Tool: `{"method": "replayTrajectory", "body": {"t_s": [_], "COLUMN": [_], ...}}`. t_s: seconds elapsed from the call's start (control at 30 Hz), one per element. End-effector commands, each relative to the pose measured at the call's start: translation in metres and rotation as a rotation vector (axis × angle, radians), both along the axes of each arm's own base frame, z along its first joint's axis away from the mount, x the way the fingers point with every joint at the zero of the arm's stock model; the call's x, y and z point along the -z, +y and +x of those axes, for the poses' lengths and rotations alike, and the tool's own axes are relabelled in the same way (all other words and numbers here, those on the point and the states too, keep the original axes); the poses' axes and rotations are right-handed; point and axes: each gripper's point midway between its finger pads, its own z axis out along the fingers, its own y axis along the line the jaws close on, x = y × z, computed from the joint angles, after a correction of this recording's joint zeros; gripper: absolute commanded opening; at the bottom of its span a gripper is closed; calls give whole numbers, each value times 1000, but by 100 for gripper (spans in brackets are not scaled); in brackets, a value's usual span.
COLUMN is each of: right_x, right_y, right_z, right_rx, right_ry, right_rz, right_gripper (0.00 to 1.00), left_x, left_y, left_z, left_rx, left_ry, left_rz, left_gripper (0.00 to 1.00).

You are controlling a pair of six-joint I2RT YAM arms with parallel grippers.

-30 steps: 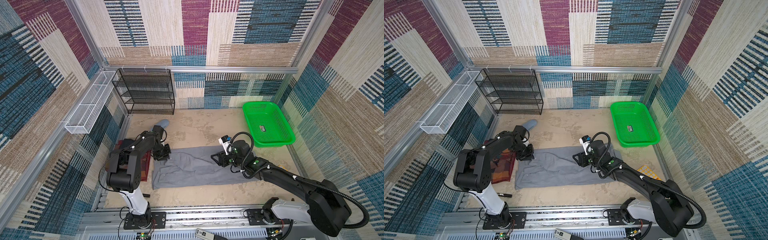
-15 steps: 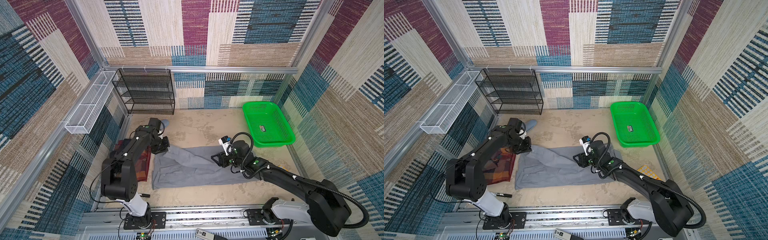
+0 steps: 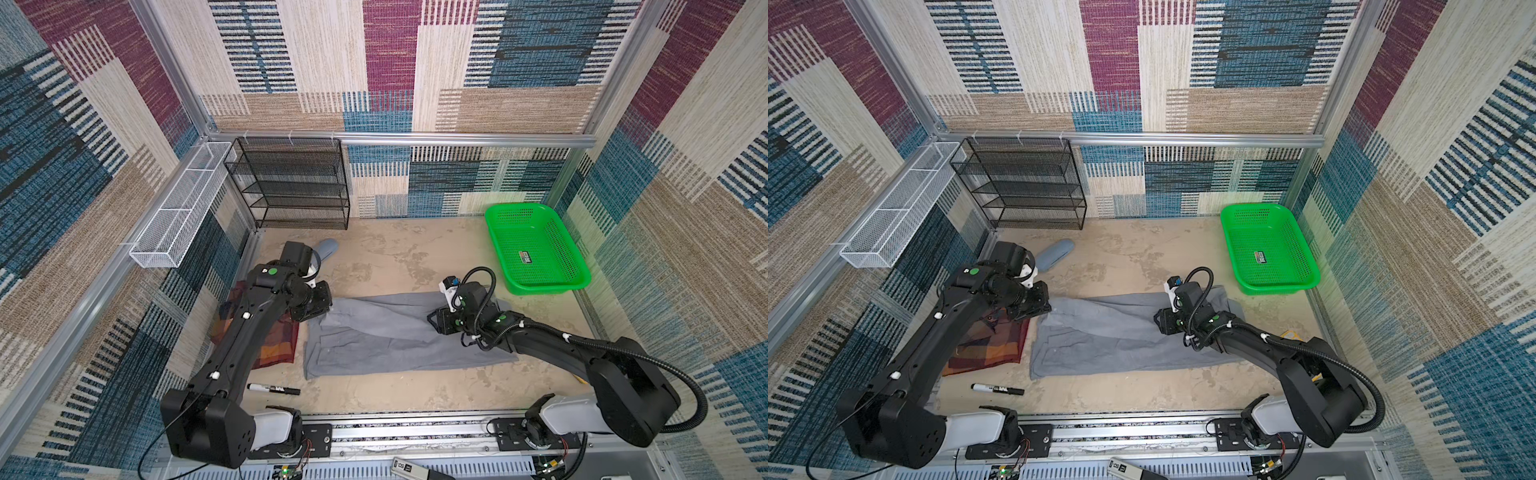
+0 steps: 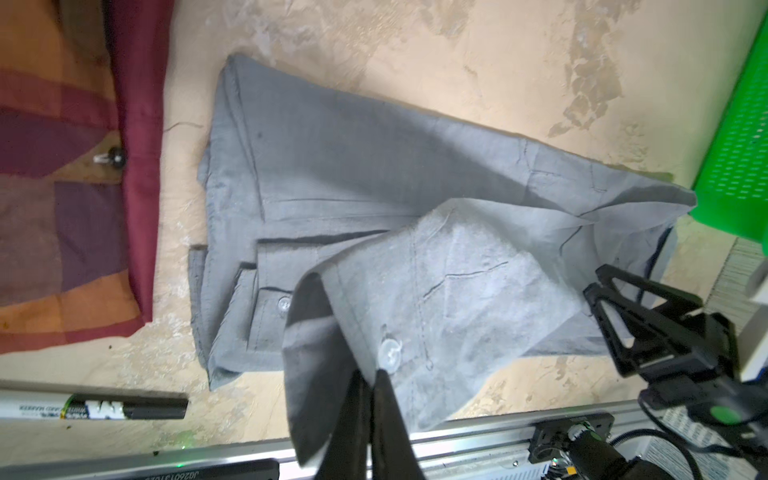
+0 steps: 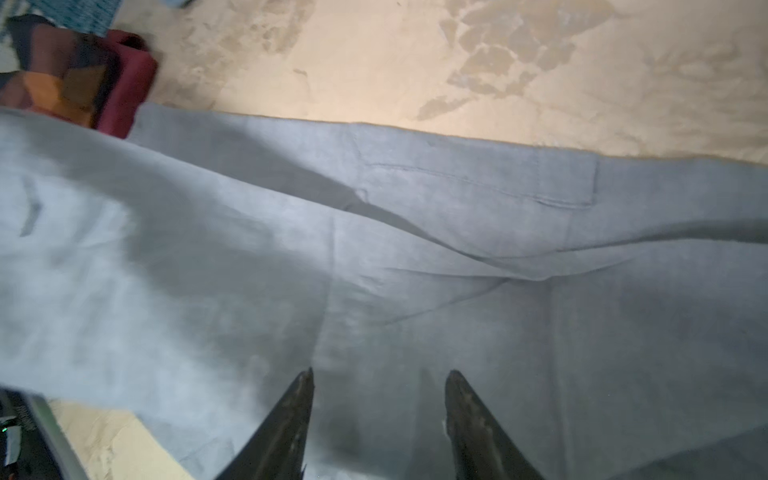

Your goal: Fold and stack the long sleeve shirts

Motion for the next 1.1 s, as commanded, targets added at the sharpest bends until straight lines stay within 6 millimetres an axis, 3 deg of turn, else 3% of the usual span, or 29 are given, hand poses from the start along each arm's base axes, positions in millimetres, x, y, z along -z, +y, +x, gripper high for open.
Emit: {"method": "replayTrajectory", "body": {"t_s": [0.0,0.17,0.43,0.67,0.83,0.93,1.07], "right_x": [3,10,20,18,21,19,-7], "right_y": [-2,2,-3,-26,-55,-60,-73], "right_z": [15,33,49,63,72,70,64], "right_rx": [43,77,139,224,315,331,400], "right_ry": [5,17,40,38,61,76,9], "right_rz": [17,28,51,52,60,89,111], "right_gripper": [53,52,51,52,54,53,53], "left_x": [17,37,86,86,97,104,108], "left_y": [13,26,18,29,28,26,23], "left_z": [-5,-1,-3,10,6,2,-4], "left_rx": [-29,-6,4,-22,-31,-41,-57], "left_ry": [-13,-63,48,25,71,91,97], "left_rz": [59,151,123,193,181,162,135], "left_gripper": [0,0,0,0,0,0,0]}}
